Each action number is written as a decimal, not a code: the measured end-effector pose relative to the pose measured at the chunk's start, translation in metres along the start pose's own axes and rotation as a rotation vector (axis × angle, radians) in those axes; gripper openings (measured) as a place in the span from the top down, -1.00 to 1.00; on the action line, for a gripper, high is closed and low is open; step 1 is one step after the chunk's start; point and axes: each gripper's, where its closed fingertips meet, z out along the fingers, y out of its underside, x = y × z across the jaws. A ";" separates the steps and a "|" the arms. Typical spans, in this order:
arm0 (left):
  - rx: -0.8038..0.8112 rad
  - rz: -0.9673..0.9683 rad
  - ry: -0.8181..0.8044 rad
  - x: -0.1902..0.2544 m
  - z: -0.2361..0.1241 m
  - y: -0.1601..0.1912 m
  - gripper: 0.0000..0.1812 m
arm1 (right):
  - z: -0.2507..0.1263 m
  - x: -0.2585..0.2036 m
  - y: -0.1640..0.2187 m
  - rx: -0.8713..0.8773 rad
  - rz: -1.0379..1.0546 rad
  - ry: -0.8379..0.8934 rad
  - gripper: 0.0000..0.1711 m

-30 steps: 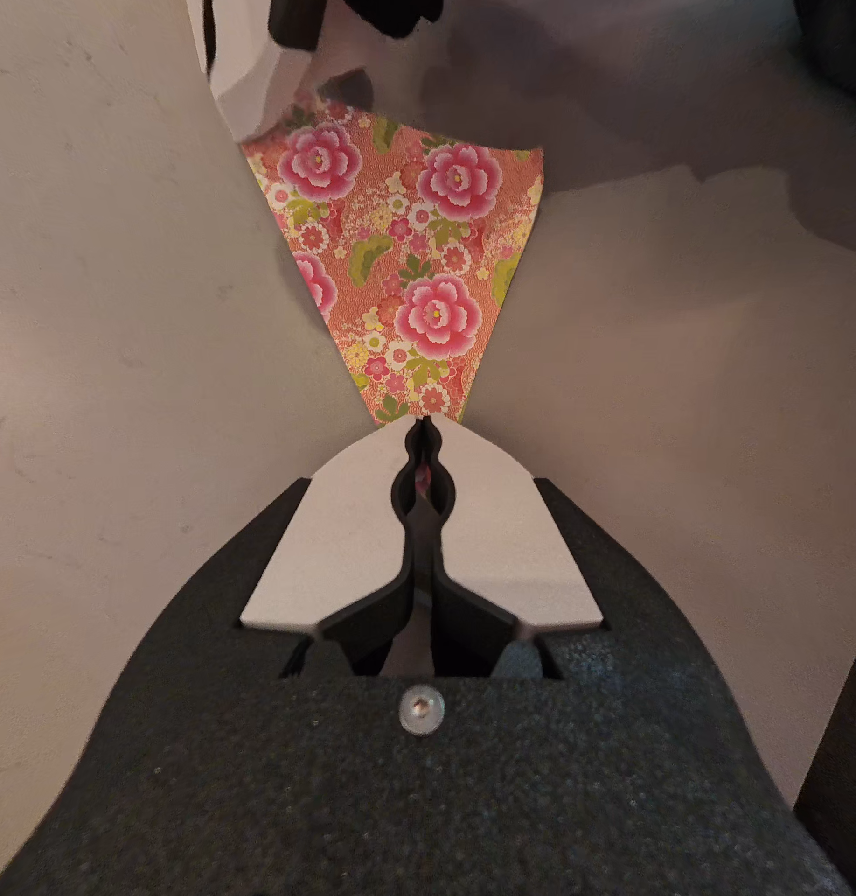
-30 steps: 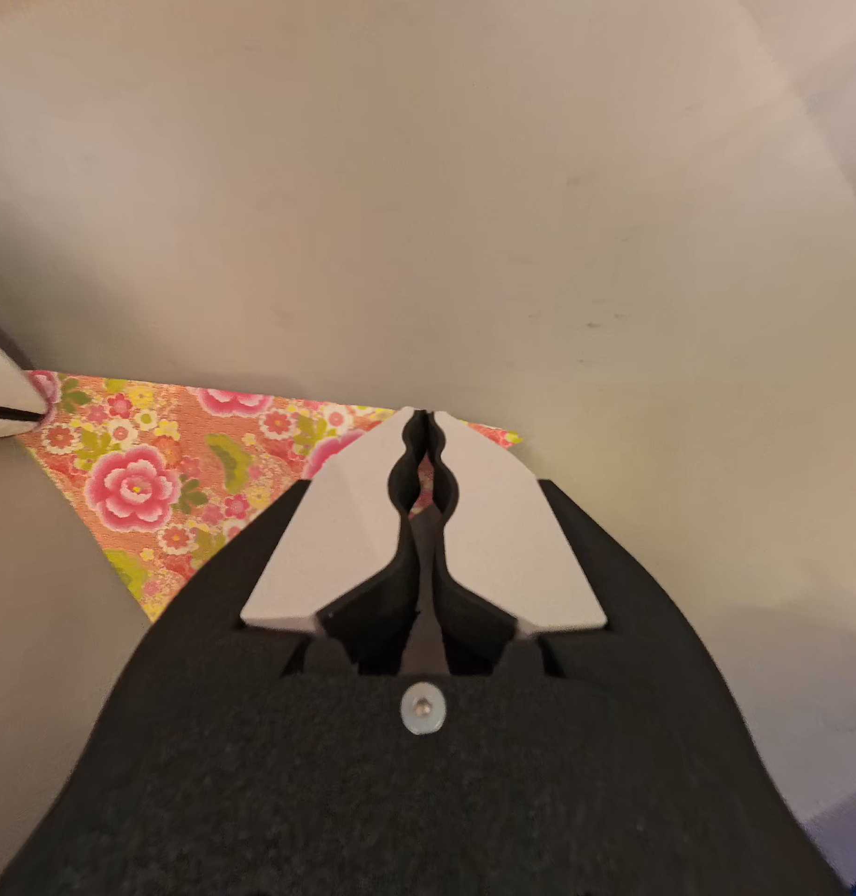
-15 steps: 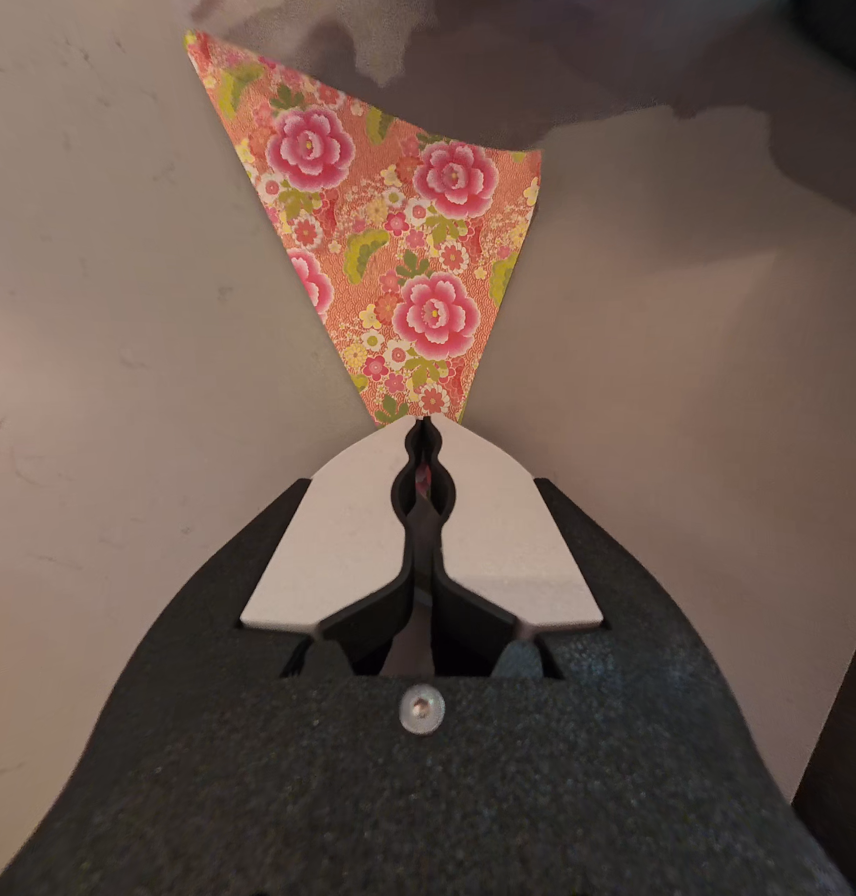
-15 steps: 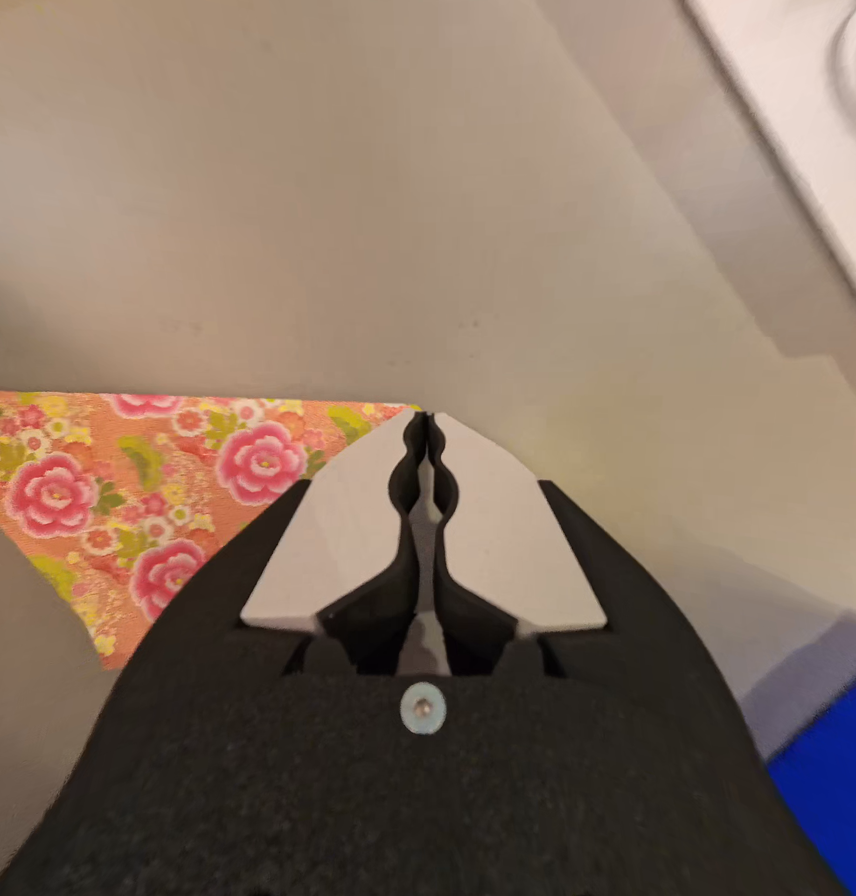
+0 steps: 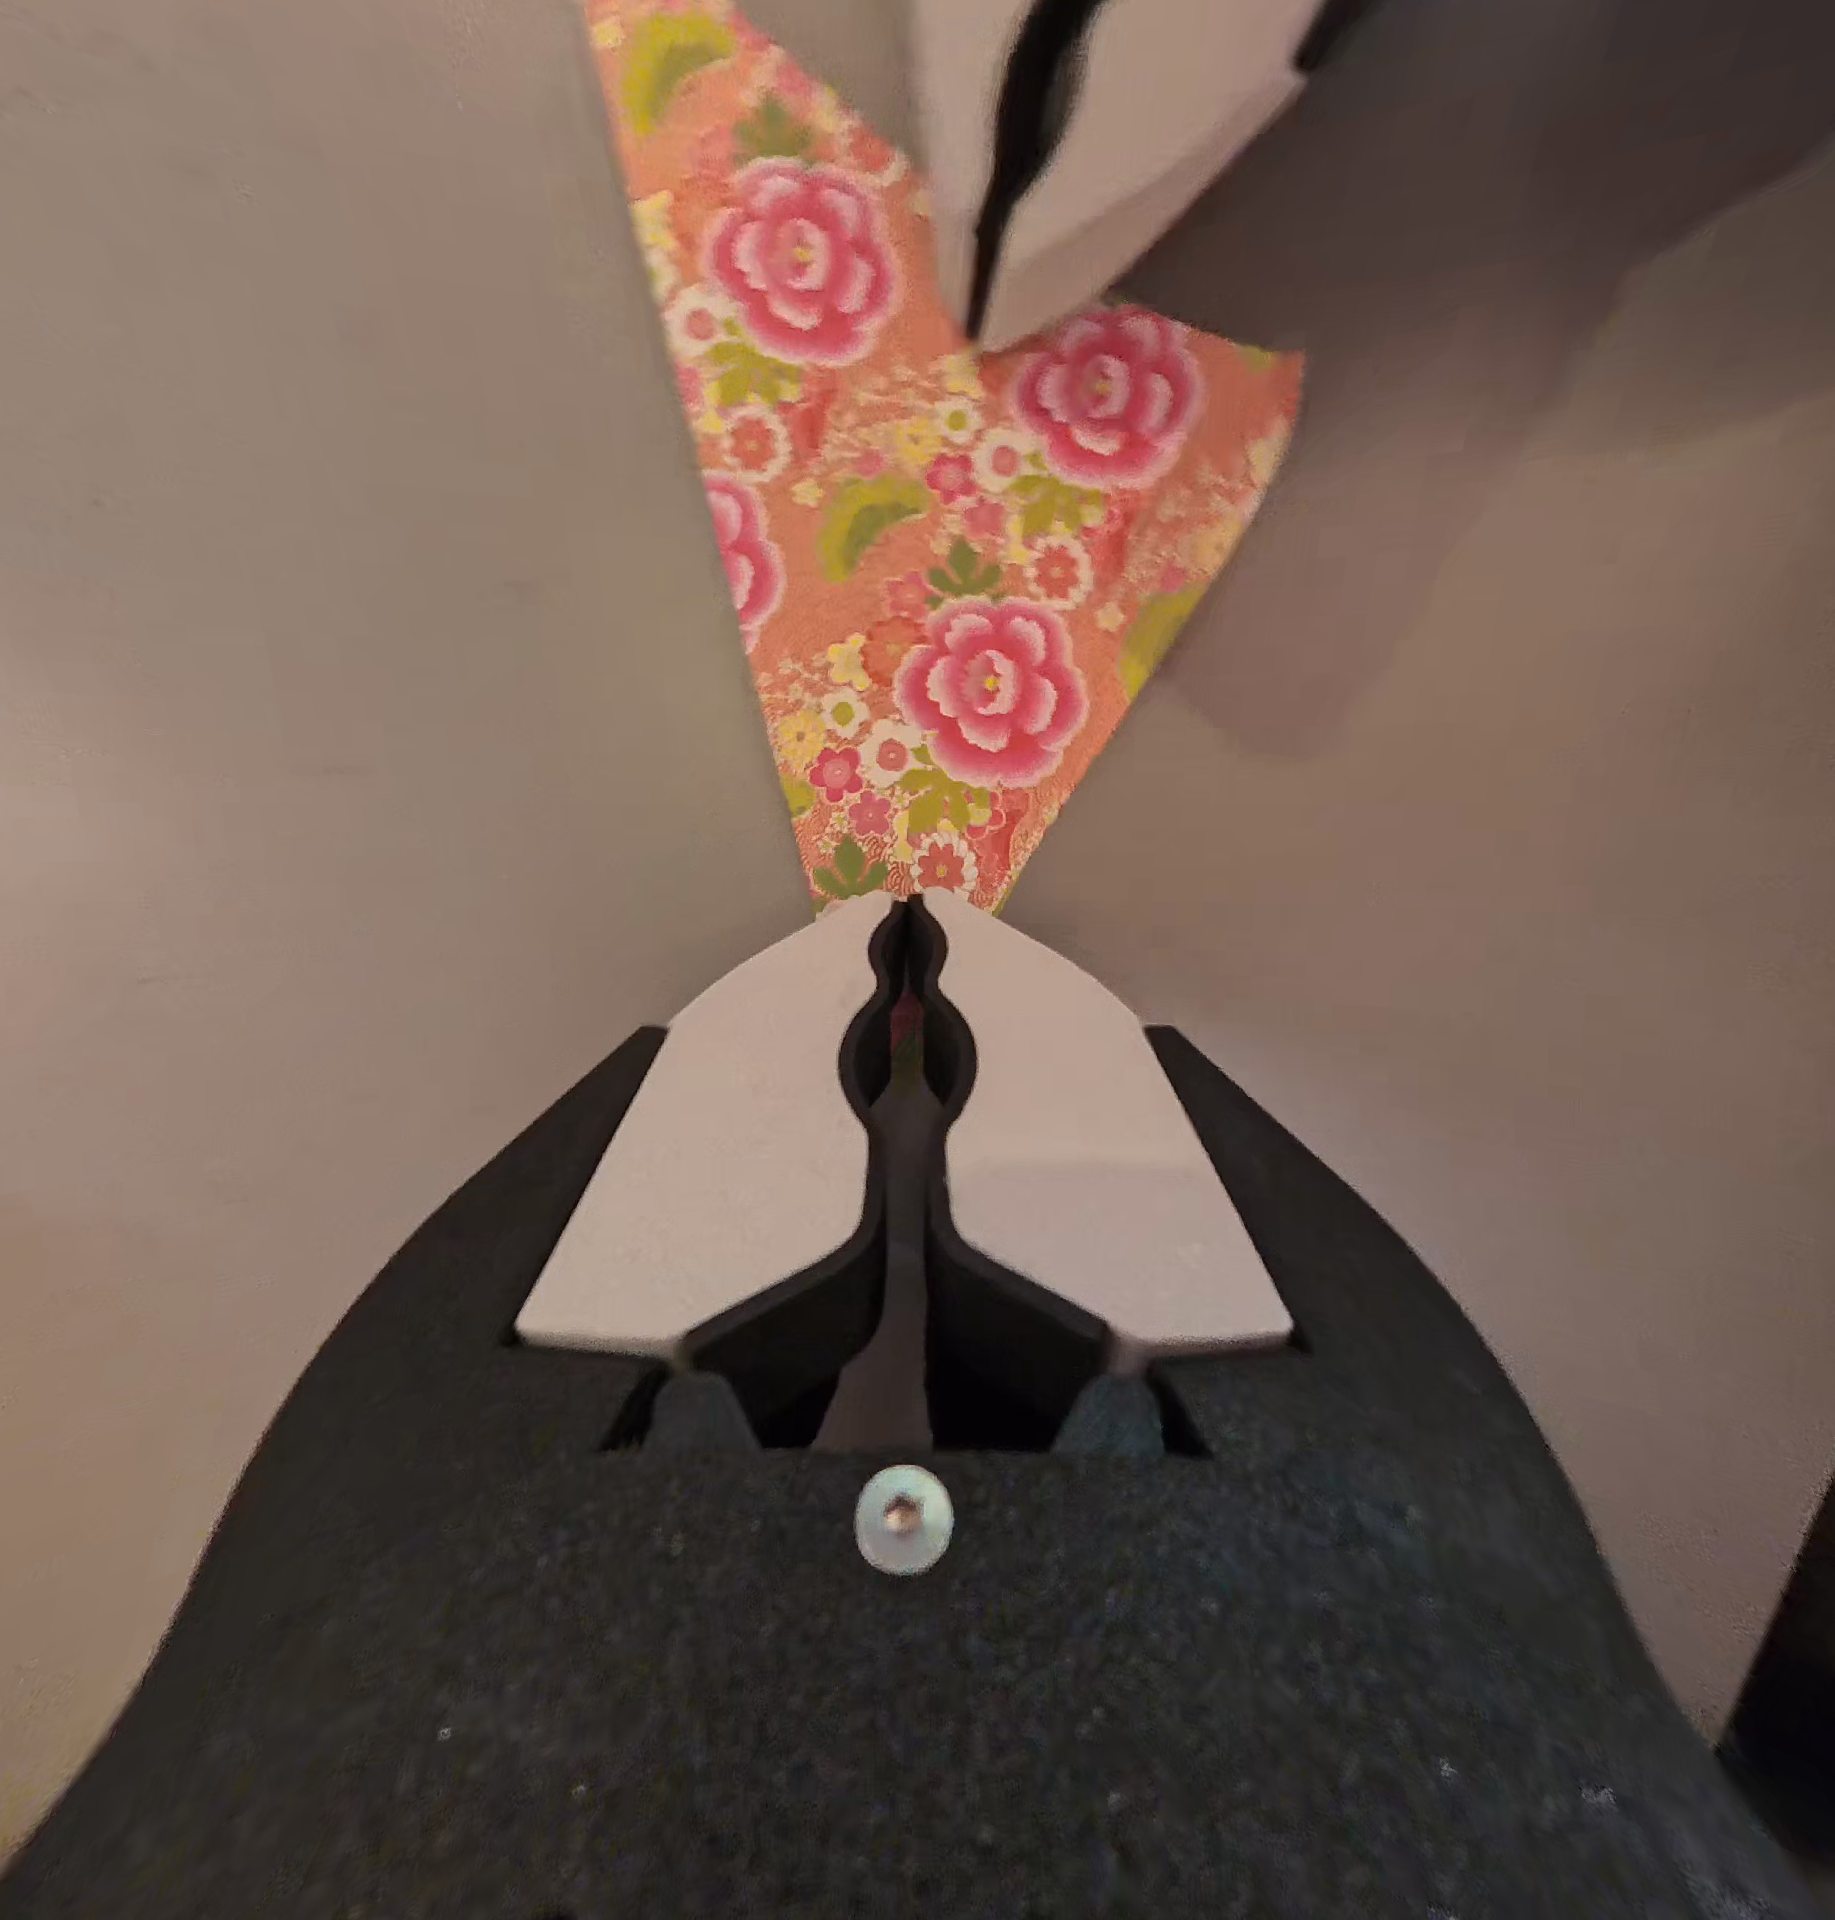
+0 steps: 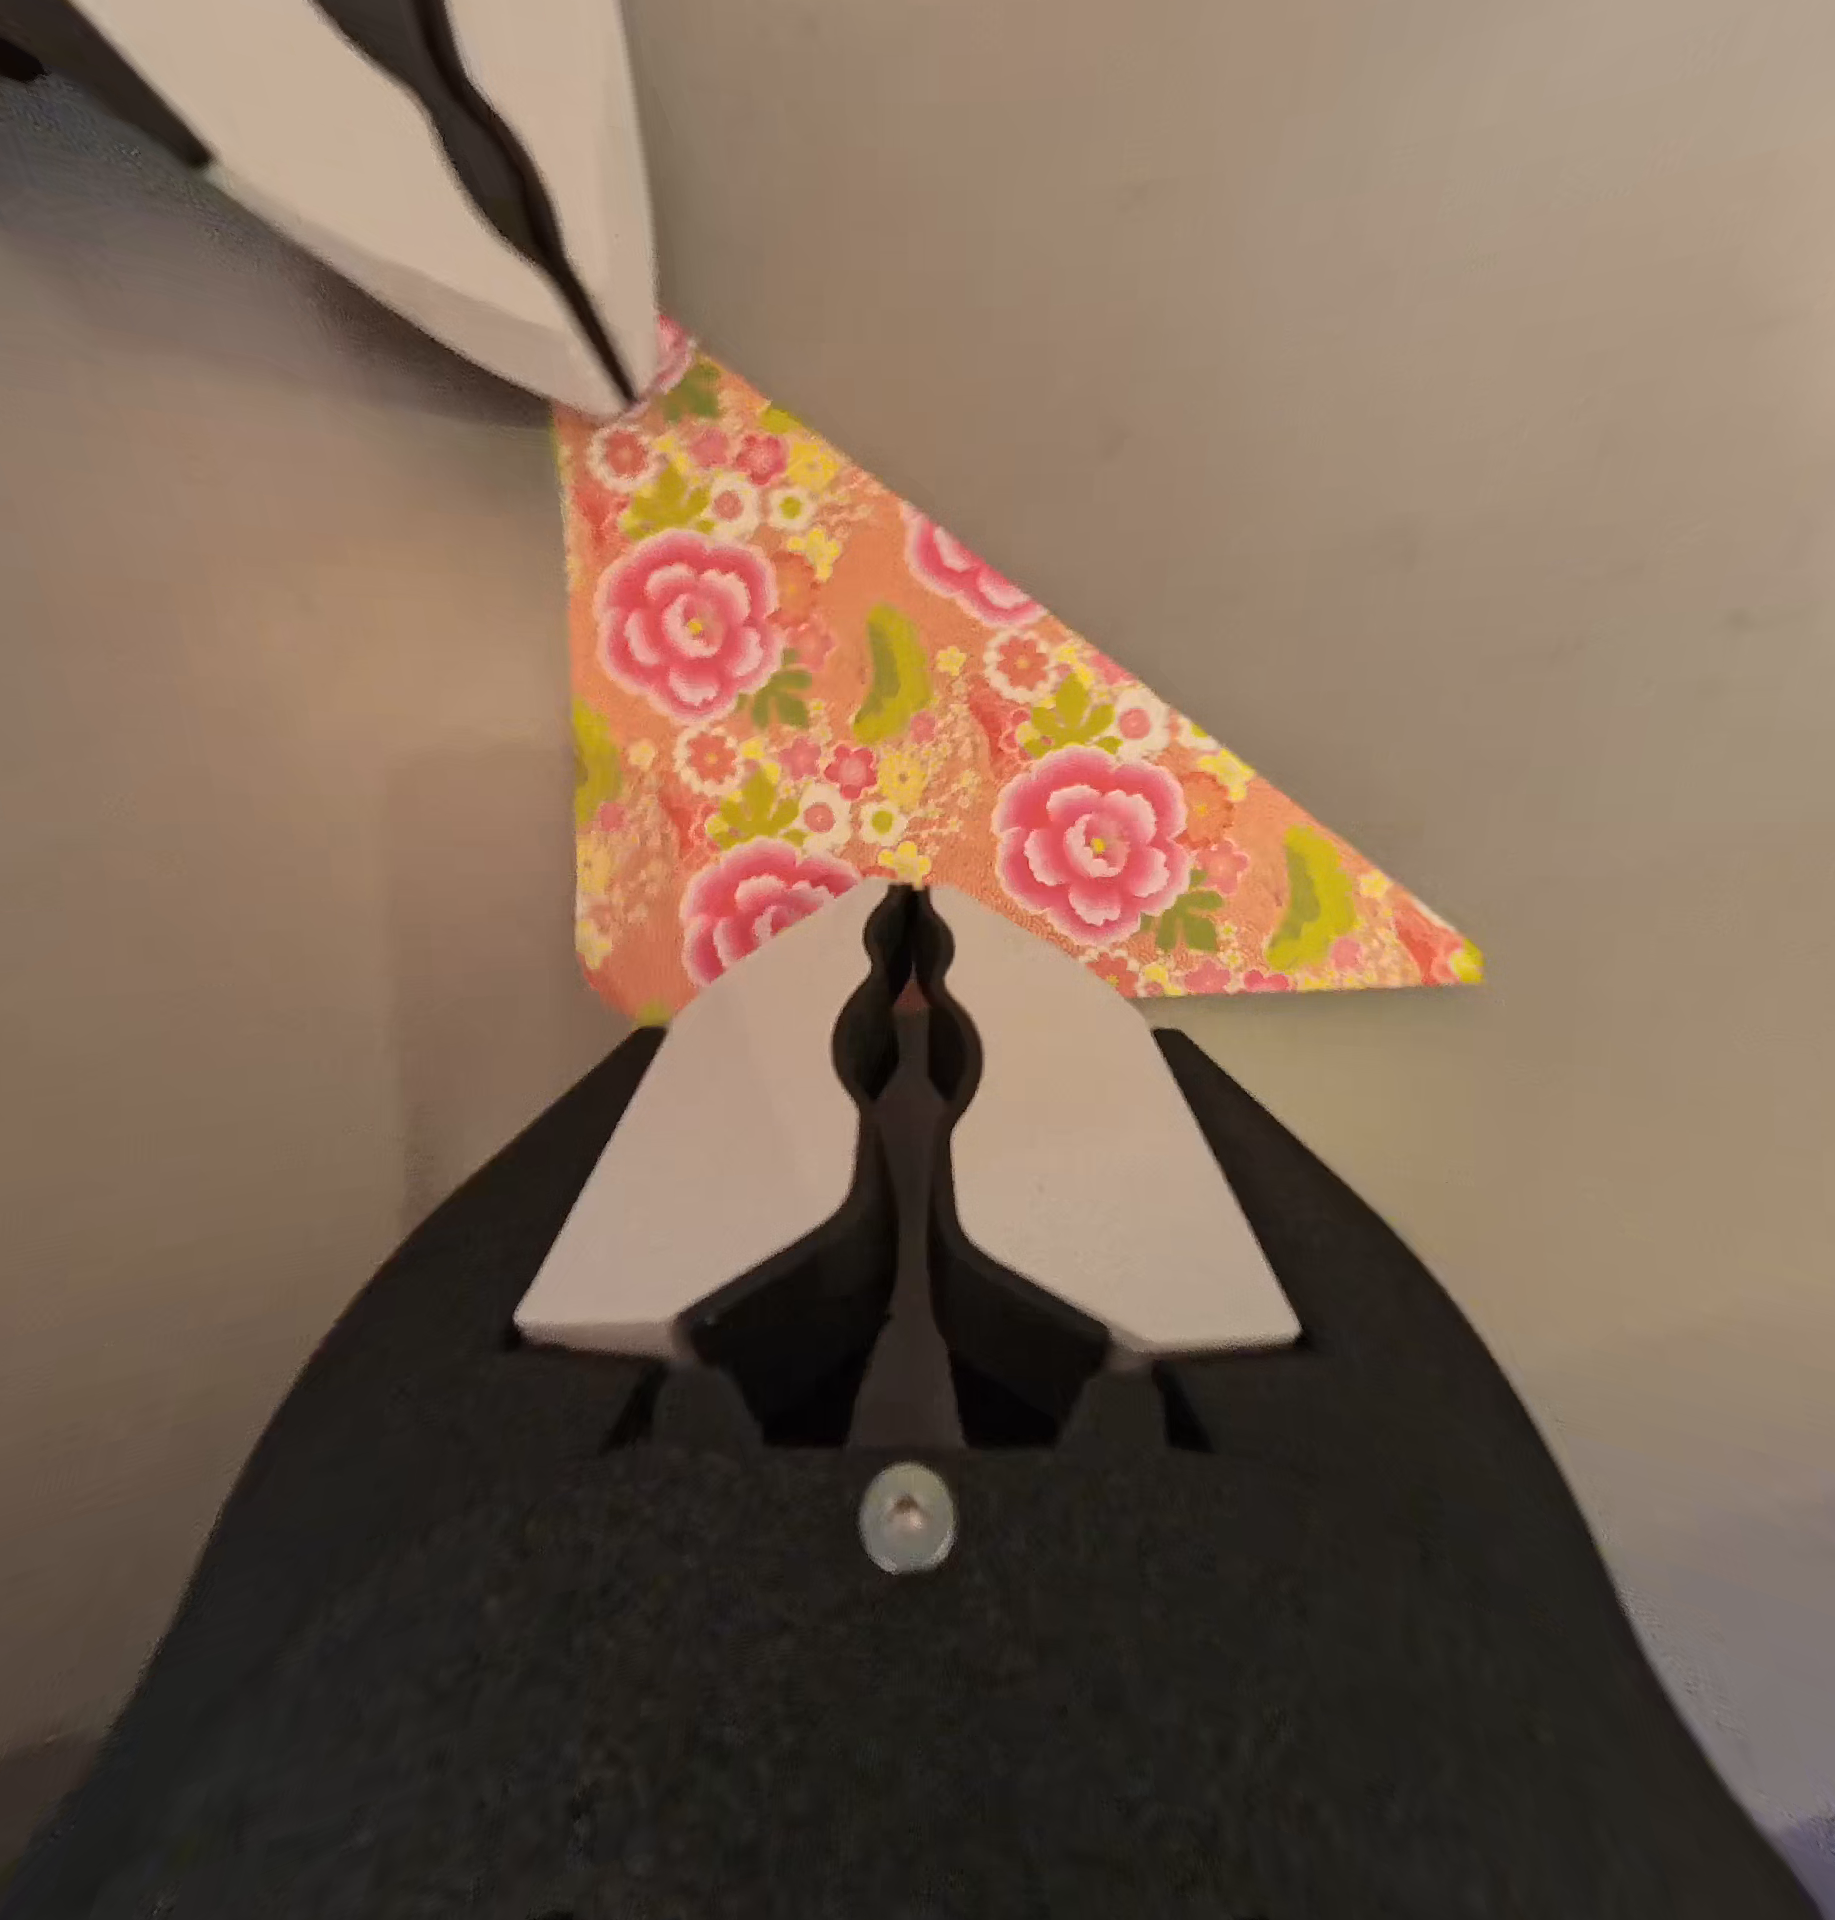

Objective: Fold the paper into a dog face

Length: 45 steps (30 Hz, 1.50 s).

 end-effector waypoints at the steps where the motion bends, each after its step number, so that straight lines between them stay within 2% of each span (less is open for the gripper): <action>1: 0.002 -0.011 -0.014 -0.005 0.000 0.000 1.00 | -0.001 -0.005 0.001 0.001 0.034 0.009 1.00; 9: 0.012 -0.185 -0.158 -0.031 -0.005 -0.003 0.98 | 0.004 -0.044 -0.007 0.066 0.313 0.186 1.00; 13: 0.196 -0.366 -0.216 -0.020 -0.029 -0.026 0.87 | 0.007 -0.054 -0.013 0.121 0.504 0.164 1.00; 16: 0.283 -0.456 -0.184 -0.004 -0.027 -0.036 0.89 | 0.009 -0.062 -0.018 0.156 0.573 0.133 1.00; 19: 0.226 -0.441 -0.171 0.004 -0.005 -0.032 1.00 | 0.011 -0.070 -0.023 0.174 0.577 0.066 1.00; 22: 0.159 -0.433 -0.155 0.007 0.012 -0.030 1.00 | -0.004 -0.072 -0.034 0.251 0.558 -0.052 1.00; 25: 0.117 -0.412 -0.167 0.010 0.017 -0.027 1.00 | -0.024 -0.049 -0.028 0.274 0.417 -0.027 1.00; 28: 0.109 -0.399 -0.185 0.010 0.017 -0.027 1.00 | -0.020 -0.041 -0.018 0.238 0.318 -0.017 1.00; 30: 0.109 -0.403 -0.183 0.010 0.017 -0.027 1.00 | -0.014 -0.029 -0.012 0.214 0.311 0.071 1.00; 37: 0.108 -0.444 -0.182 0.011 0.017 -0.029 1.00 | 0.000 -0.019 -0.001 0.136 0.328 0.176 1.00; 41: 0.168 -0.449 -0.148 0.018 0.018 -0.058 1.00 | 0.000 -0.020 -0.001 0.132 0.368 0.157 0.99; 45: 0.109 -0.390 -0.115 0.027 0.034 -0.074 1.00 | 0.000 -0.020 -0.001 0.132 0.378 0.147 0.99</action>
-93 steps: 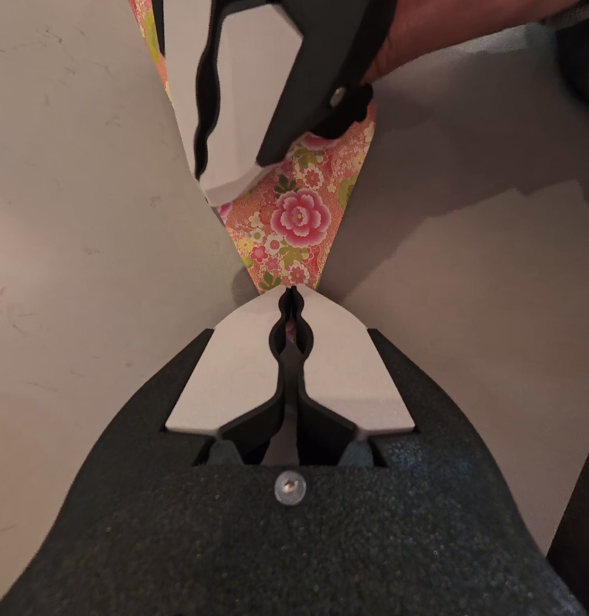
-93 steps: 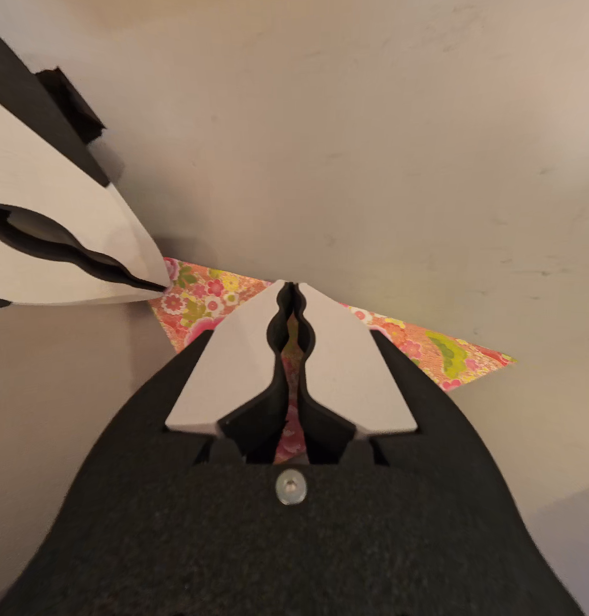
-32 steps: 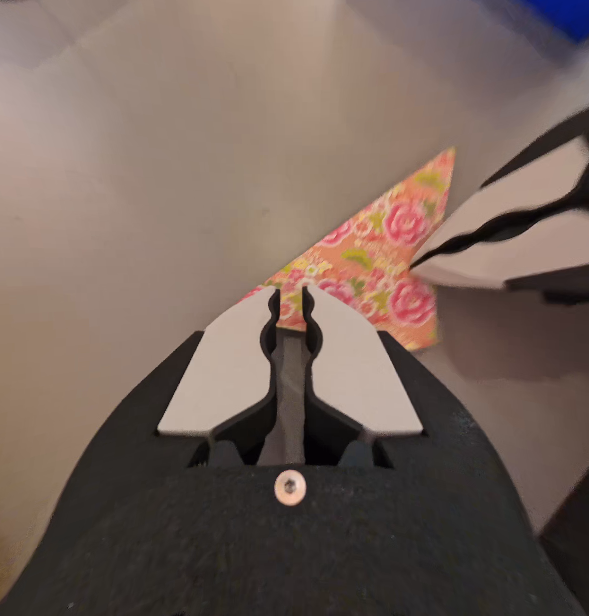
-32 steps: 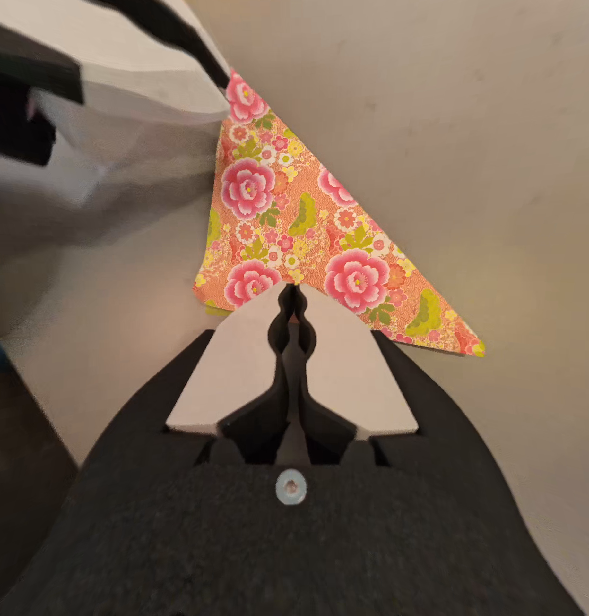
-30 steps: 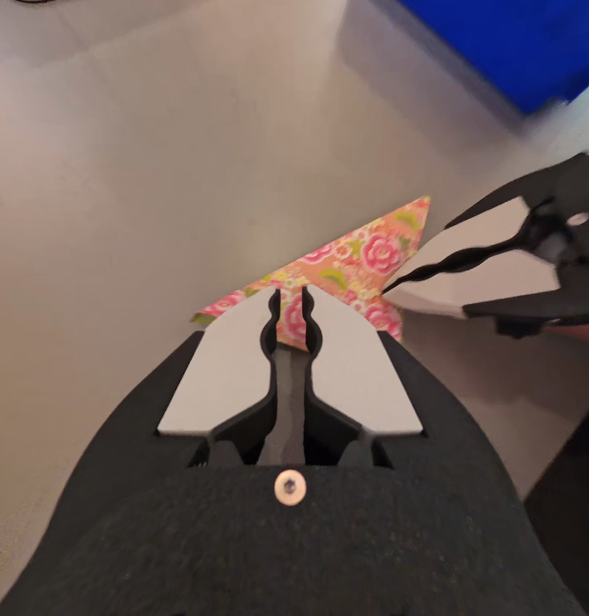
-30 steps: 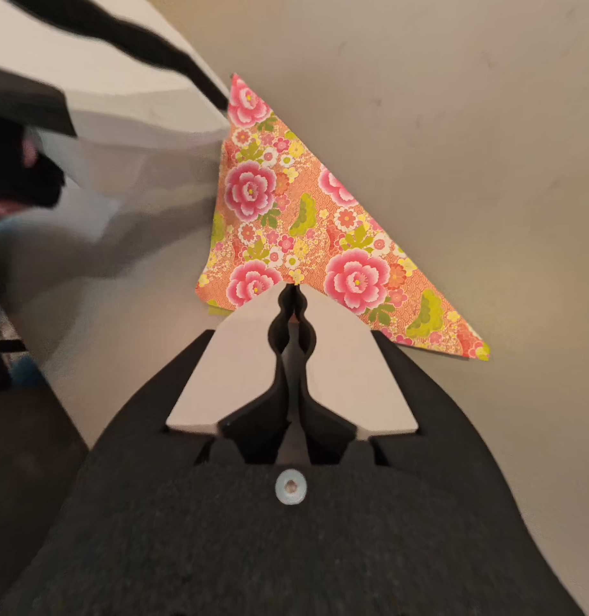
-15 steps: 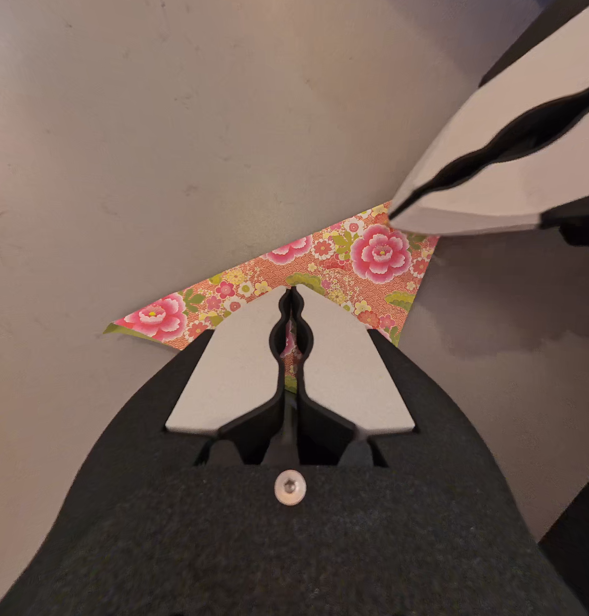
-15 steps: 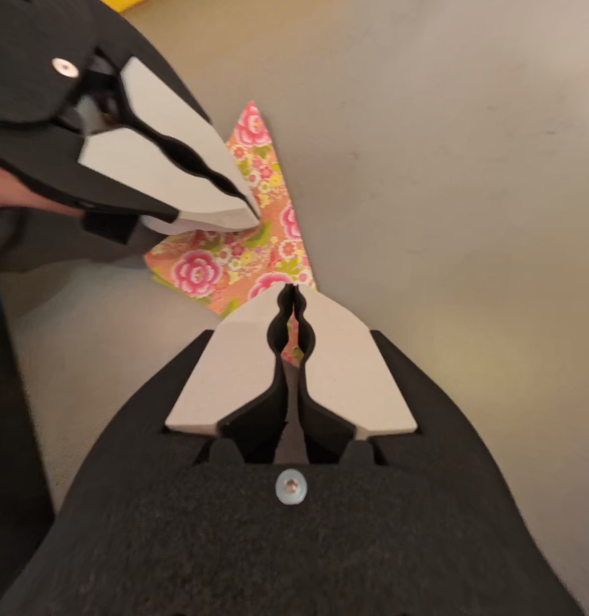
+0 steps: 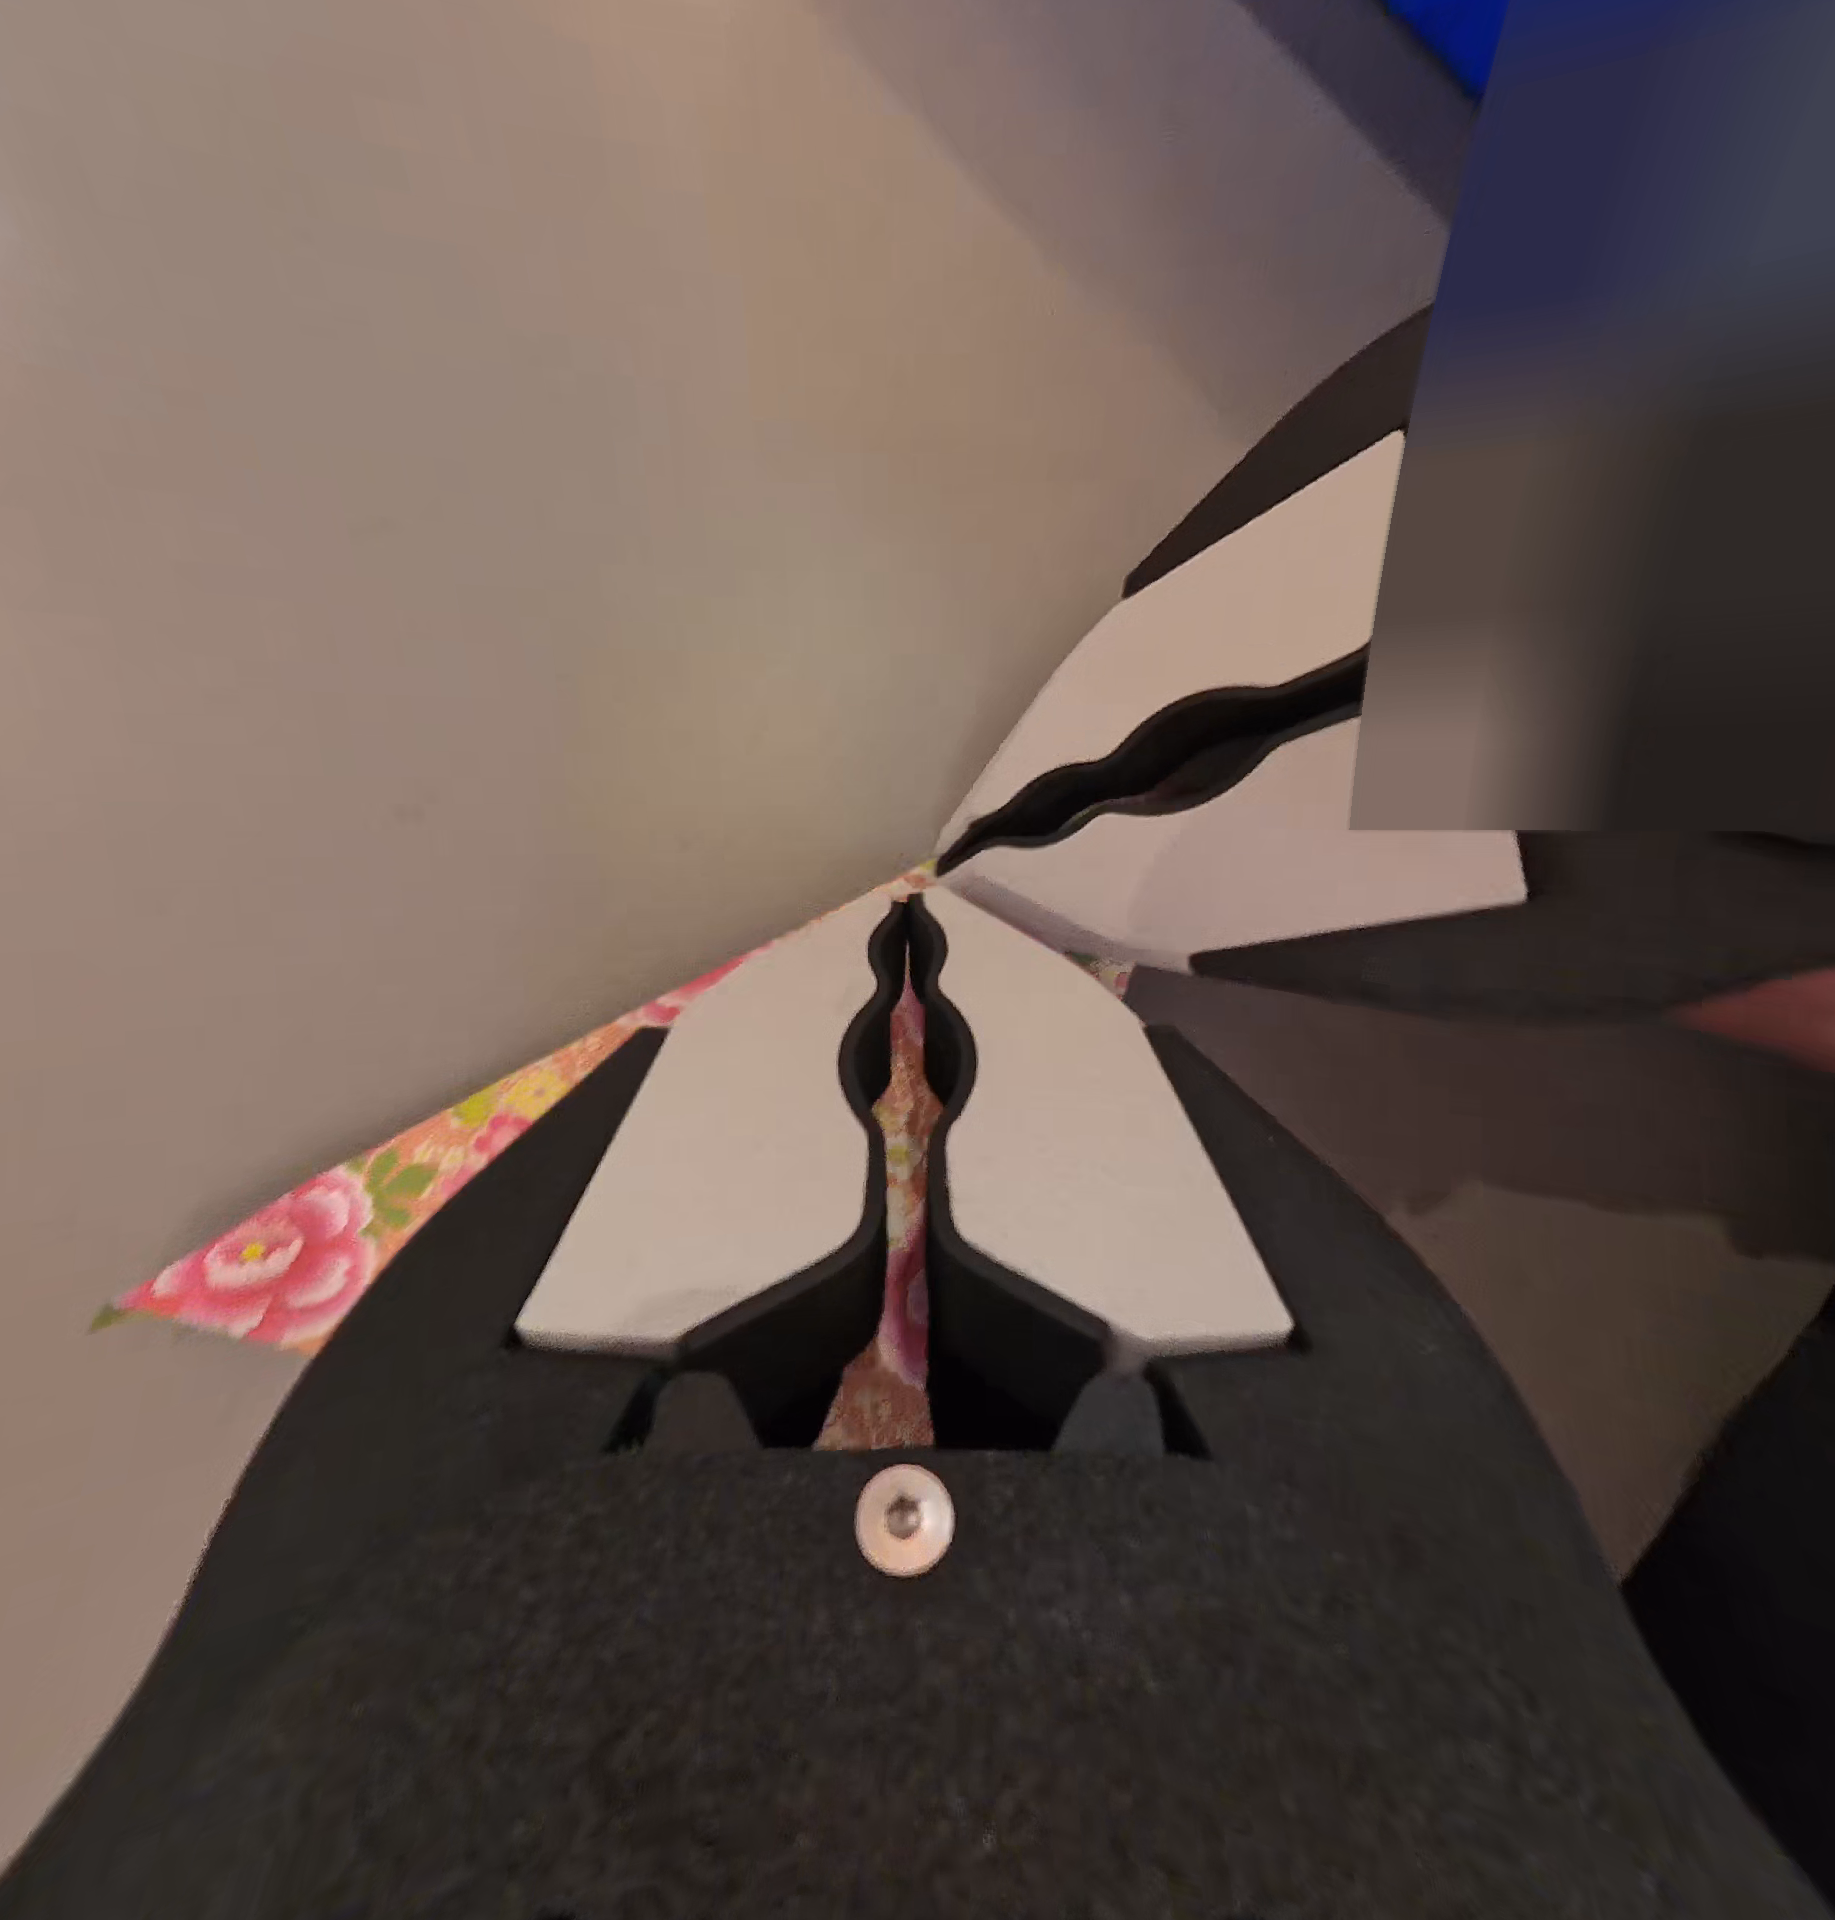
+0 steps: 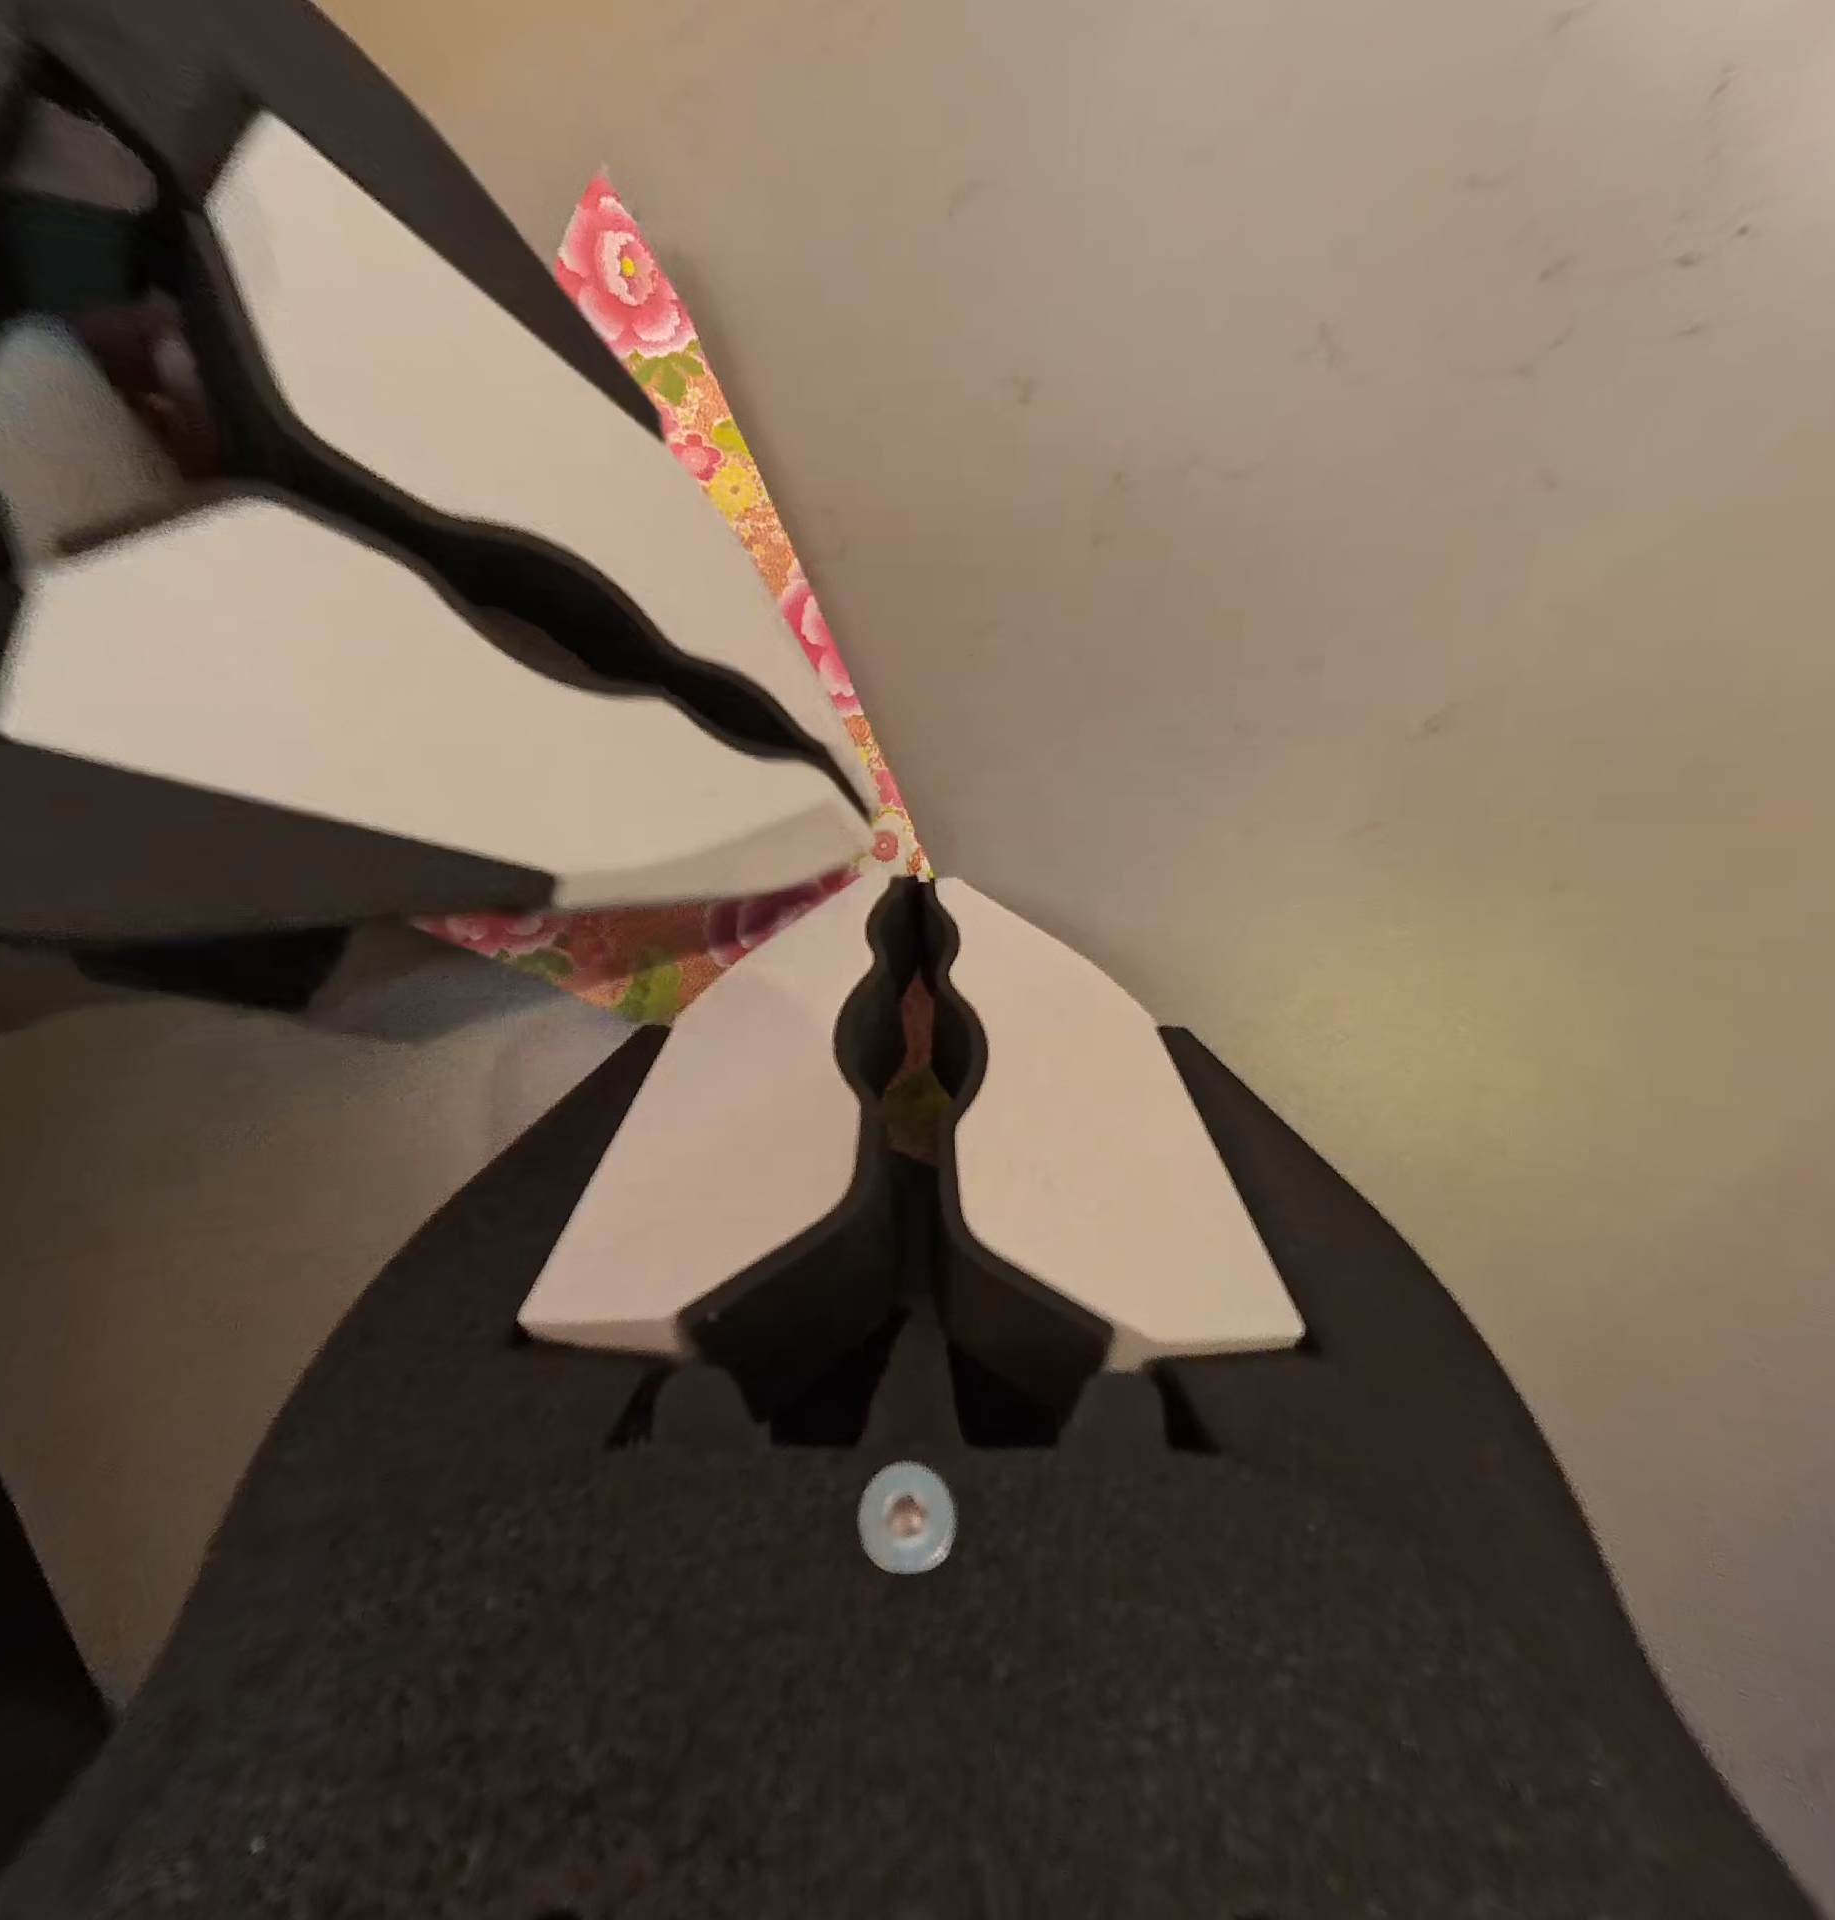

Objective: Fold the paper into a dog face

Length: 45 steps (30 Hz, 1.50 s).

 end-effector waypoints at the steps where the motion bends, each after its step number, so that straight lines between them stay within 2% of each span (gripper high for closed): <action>1: -0.019 0.012 -0.007 0.000 0.004 0.000 1.00 | 0.000 0.000 0.000 0.001 -0.006 0.005 0.99; 4: -0.063 0.051 -0.049 -0.008 0.011 0.003 1.00 | 0.000 0.000 0.000 0.004 -0.020 0.016 0.99; 9: -0.094 0.069 0.007 -0.012 0.011 0.005 1.00 | 0.000 0.000 0.000 0.003 -0.018 0.015 0.99; 12: -0.105 0.101 -0.030 -0.021 0.006 0.009 1.00 | 0.000 0.000 0.001 0.005 -0.029 0.031 0.99; 20: -0.069 0.187 -0.084 -0.036 -0.008 0.023 1.00 | 0.000 0.000 0.000 0.005 -0.014 0.040 0.99; 24: -0.032 0.172 -0.050 -0.036 -0.017 0.027 1.00 | 0.000 0.000 0.000 0.006 -0.009 0.042 0.99; 33: -0.036 0.176 -0.023 -0.029 -0.006 0.021 1.00 | 0.000 0.000 0.000 0.006 -0.011 0.043 0.99; 45: -0.021 0.207 -0.044 -0.039 -0.015 0.031 1.00 | 0.001 0.000 0.001 0.006 -0.010 0.045 0.99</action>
